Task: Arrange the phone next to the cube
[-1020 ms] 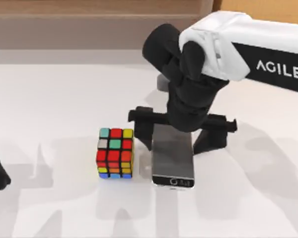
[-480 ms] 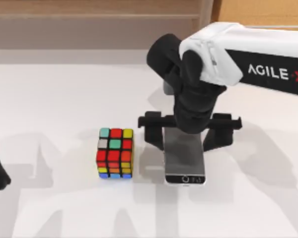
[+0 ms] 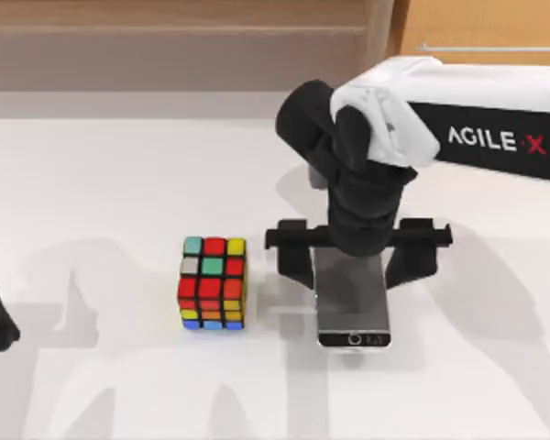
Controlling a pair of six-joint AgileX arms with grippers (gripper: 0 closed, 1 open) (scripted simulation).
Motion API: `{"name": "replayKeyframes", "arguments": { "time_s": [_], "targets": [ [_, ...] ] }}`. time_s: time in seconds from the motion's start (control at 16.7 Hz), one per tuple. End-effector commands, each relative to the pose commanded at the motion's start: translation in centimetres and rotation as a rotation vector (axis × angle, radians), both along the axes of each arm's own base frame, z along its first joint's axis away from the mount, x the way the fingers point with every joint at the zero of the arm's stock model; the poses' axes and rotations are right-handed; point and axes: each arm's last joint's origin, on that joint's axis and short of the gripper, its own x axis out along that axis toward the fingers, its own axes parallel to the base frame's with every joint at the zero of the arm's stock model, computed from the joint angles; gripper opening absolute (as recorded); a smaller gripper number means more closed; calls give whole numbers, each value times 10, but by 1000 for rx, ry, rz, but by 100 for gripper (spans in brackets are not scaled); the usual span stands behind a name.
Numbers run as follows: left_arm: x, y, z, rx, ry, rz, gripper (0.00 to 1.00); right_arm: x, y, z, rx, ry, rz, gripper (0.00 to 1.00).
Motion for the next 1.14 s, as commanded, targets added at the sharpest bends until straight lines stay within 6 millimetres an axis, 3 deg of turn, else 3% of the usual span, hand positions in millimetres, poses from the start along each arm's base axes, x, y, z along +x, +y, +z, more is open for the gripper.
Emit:
{"name": "replayKeyframes", "arguments": {
  "time_s": [0.78, 1.14],
  "targets": [
    [0, 0, 0, 0, 0, 0, 100, 0, 0, 0, 0, 0, 0, 98],
    [0, 0, 0, 0, 0, 0, 100, 0, 0, 0, 0, 0, 0, 100]
  ]
}}
